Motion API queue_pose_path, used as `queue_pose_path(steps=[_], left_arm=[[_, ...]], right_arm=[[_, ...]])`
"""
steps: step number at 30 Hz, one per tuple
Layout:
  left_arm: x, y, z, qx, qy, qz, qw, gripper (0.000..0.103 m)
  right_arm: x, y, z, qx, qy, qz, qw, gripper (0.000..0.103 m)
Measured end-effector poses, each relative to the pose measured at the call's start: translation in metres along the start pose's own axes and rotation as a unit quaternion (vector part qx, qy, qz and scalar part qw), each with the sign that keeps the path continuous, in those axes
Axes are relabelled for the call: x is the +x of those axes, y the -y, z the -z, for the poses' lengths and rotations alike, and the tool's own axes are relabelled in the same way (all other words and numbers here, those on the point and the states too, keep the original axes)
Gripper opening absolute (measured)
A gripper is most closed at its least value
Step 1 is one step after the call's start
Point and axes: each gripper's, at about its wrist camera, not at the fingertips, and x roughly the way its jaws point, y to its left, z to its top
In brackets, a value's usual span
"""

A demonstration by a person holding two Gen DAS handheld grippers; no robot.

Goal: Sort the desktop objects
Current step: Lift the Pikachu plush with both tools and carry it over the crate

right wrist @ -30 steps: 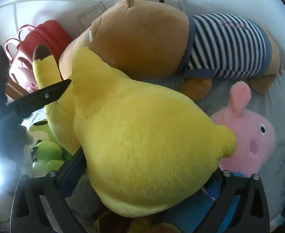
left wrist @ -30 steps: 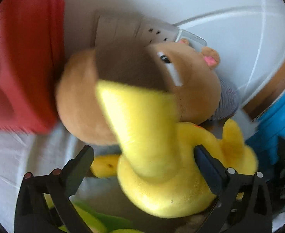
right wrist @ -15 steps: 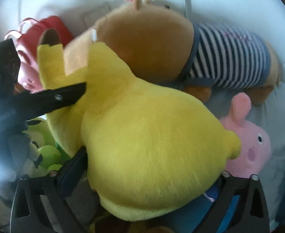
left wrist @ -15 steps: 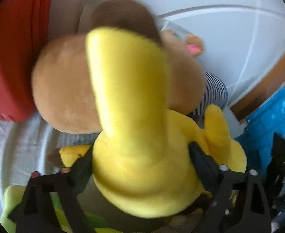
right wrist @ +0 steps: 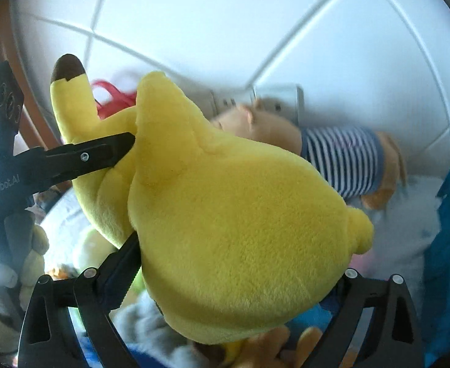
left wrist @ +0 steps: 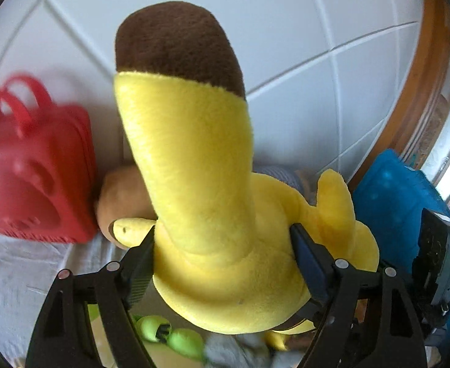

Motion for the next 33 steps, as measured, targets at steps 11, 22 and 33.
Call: queue_pose_path(steps=[11, 22, 33], left_arm=[[-0.147, 0.065, -0.006, 0.058, 0.057, -0.008, 0.9966, 0.082], [-0.207, 0.129, 0.02, 0.09, 0.085, 0.03, 0.9919, 0.082], [-0.268, 0.246, 0.014, 0.137, 0.129, 0.08, 0.979, 0.082]], right_arm=[[-0.138, -0.065, 0.014, -0.031, 0.069, 0.005, 0.997, 0.097], [-0.246, -0.083, 0.047, -0.022, 0.118, 0.035, 0.992, 0.097], [-0.373, -0.058, 0.057, -0.028, 0.181, 0.095, 0.979, 0.096]])
